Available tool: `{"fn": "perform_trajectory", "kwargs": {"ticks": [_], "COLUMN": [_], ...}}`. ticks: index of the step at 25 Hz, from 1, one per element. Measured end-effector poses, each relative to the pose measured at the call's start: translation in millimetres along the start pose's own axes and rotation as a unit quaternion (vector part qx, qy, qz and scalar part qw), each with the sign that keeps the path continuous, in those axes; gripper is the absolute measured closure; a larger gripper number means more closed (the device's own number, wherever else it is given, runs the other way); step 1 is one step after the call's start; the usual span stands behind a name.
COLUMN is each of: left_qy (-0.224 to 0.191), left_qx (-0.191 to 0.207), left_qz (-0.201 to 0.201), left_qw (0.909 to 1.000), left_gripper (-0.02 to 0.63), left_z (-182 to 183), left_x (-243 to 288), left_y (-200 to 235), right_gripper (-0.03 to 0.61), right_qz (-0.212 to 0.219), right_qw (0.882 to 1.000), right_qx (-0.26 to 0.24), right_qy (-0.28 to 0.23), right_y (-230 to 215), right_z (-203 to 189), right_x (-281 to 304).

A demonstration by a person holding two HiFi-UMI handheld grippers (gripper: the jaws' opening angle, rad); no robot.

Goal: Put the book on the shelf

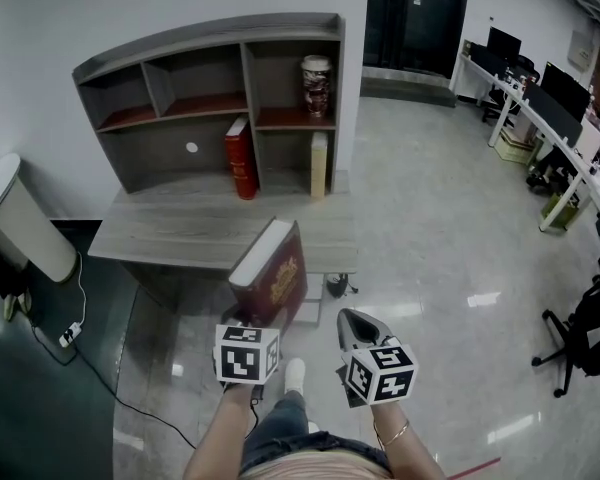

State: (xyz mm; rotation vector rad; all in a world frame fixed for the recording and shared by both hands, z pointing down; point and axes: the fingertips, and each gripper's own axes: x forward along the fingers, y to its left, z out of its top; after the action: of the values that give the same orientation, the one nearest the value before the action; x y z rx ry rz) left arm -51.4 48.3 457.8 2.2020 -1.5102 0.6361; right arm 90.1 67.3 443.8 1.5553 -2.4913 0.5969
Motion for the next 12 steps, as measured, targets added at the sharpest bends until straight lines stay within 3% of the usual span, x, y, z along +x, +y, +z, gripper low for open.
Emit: {"fn": "perform_trajectory", "kwargs": {"ticks": [12], "left_qy": [0.009], "left_qx": [-0.007], "left_qz": [0.003], "left_qw": [0.9999], "left_gripper": [0.393], "left_z": [40.5], "left_x": [59.3], "left_y": [37.6], "right_gripper": [0.571], "right_qz": [-0.006], "right_qw": [1.0], "right_qx": [0.004], "right_qy": [0.012], "right_y": [-24.2], "right_z": [25.9], "right_x": [63.0]}}
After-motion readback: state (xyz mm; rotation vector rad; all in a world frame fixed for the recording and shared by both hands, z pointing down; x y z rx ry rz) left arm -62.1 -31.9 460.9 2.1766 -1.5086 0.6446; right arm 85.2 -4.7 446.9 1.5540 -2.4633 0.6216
